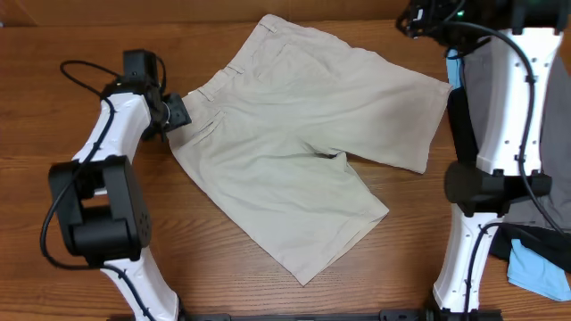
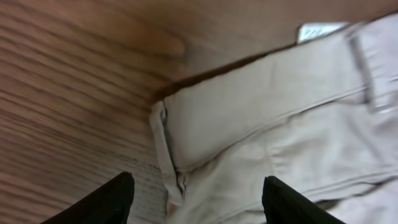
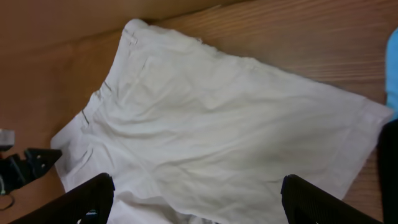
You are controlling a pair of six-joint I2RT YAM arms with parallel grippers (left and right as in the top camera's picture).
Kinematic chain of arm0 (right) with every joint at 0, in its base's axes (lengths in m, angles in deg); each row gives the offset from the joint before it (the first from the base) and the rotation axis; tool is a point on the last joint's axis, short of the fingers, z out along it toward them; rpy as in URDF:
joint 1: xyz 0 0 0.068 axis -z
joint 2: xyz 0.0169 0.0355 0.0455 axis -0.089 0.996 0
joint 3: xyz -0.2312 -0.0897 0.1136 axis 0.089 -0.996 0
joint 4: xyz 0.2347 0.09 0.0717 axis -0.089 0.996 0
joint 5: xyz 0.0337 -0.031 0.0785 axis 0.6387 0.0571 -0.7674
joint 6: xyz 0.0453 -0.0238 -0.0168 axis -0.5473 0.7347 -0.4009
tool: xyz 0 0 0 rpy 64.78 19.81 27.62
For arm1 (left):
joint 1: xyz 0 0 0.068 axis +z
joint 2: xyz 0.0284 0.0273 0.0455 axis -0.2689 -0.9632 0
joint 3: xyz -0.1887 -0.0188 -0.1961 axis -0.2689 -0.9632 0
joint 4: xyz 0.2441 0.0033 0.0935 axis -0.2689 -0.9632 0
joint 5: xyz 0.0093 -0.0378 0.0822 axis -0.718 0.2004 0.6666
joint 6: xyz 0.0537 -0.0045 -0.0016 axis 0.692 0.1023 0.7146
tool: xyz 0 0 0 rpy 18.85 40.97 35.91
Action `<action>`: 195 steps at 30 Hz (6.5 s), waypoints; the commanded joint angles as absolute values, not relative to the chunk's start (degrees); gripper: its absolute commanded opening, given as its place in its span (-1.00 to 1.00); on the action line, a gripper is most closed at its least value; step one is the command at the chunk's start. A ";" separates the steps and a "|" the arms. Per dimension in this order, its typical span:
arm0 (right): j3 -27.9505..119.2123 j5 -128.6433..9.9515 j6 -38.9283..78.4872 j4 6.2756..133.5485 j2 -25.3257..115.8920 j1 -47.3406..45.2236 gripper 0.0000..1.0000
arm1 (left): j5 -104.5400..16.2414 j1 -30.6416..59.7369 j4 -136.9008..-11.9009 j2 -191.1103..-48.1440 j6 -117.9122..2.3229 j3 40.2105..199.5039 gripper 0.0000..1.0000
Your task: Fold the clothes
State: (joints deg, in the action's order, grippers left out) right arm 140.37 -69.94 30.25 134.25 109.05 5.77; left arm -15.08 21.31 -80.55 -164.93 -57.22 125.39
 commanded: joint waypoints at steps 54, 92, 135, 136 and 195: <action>80.22 -51.34 4.87 112.63 108.42 -13.94 0.68 | -22.58 27.63 -127.15 -169.34 -42.29 180.73 1.00; 69.82 -50.46 17.64 68.46 112.24 5.14 0.57 | -21.05 22.84 -119.94 -169.36 -42.33 180.71 1.00; 124.74 -61.67 13.53 134.18 81.62 -9.24 1.00 | -13.96 23.08 -137.01 -148.73 -45.08 174.63 1.00; 119.85 -61.67 12.46 134.18 79.11 -9.62 1.00 | -12.43 23.08 -137.01 -147.72 -46.37 172.71 1.00; 16.77 -52.34 4.59 66.60 61.64 1.92 -0.93 | -9.13 24.94 -110.17 -140.31 -52.28 133.02 1.00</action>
